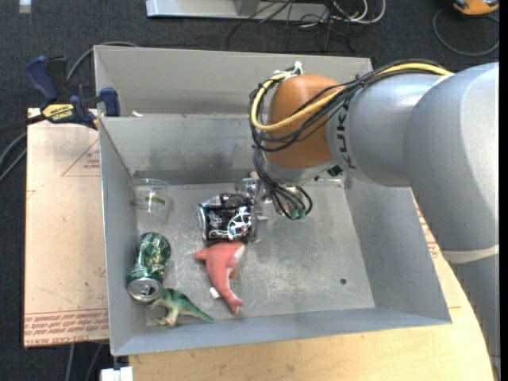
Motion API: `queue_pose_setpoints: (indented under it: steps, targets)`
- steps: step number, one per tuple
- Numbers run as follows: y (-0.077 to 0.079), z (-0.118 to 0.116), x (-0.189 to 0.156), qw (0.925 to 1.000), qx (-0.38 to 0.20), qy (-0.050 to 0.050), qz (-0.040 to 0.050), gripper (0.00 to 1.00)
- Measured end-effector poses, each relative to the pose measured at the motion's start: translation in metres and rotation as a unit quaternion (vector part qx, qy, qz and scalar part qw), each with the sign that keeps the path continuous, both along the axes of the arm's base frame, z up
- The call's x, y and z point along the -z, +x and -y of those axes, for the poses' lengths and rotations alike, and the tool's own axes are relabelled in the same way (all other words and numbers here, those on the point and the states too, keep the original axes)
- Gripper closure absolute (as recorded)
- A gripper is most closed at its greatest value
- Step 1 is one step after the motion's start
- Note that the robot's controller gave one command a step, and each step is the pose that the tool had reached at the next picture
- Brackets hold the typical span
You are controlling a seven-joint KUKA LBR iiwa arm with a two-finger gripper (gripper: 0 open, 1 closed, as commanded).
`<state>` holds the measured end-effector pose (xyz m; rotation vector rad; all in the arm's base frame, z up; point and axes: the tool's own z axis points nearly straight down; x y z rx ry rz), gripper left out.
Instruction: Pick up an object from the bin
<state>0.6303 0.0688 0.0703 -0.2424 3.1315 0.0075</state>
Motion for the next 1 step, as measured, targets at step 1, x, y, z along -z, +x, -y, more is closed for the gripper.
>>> queue_pose_setpoints:
  steps: [1]
  targets:
    - [-0.0059,0.0120,-0.1336,0.9997,-0.024,0.000,0.0001,1.00]
